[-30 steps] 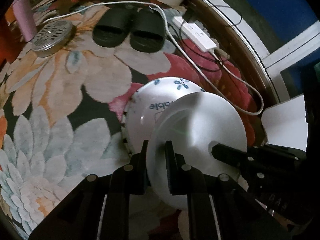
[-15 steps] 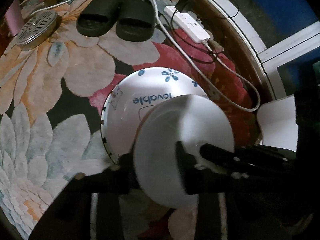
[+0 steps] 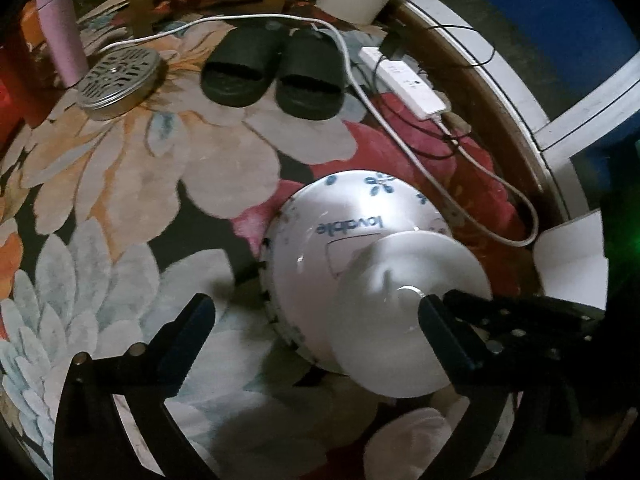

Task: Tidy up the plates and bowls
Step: 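Lower the last bowl into the stacked bowls, then open both tools and withdraw them from the stack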

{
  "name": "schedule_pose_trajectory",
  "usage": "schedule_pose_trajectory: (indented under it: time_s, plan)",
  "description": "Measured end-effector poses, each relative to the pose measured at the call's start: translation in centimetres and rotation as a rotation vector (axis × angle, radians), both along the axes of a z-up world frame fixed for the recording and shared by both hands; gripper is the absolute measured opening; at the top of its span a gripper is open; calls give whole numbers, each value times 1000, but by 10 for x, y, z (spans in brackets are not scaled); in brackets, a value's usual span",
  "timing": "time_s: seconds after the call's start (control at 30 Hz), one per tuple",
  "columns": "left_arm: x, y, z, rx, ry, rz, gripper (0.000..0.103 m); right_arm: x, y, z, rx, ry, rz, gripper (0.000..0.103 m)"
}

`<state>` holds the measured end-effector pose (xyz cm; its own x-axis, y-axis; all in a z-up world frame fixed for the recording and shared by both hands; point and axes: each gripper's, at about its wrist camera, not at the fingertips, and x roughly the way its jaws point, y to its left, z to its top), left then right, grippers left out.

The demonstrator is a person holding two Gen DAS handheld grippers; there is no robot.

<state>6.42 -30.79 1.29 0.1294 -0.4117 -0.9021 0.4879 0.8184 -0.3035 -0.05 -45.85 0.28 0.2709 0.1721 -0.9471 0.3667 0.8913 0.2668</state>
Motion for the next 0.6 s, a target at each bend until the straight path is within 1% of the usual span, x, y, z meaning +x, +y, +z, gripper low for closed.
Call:
schedule_pose_trajectory:
  time_s: [0.13,0.2,0.27,0.33,0.4,0.43,0.47,0.5,0.53,0.57,0.6]
  plan:
    - [0,6,-4,6,10,13,102,1,2,2,-16,-4,-5,19]
    - [0,8,-5,8,9,17,102,1,3,4,-4,-20,-1,25]
    - [1,10,-5,8,9,22,102,2,4,5,17,-39,6,43]
    - [2,13,-4,3,9,32,102,3,9,10,-20,-52,18,49]
    - [3,15,-4,1,8,44,102,3,12,18,-55,-87,32,49]
    - [4,17,-4,8,2,48,102,4,12,22,-61,-104,34,51]
    - [5,18,-4,13,-1,52,102,4,12,23,-67,-111,32,56]
    - [5,19,-4,21,-4,57,102,3,11,25,-84,-119,24,59]
    - [6,20,-5,25,-5,61,102,3,10,26,-98,-122,20,66]
    - [6,20,-5,29,-8,63,102,2,9,24,-124,-116,12,78]
    - [5,21,-5,35,-17,64,102,2,7,22,-141,-106,4,85]
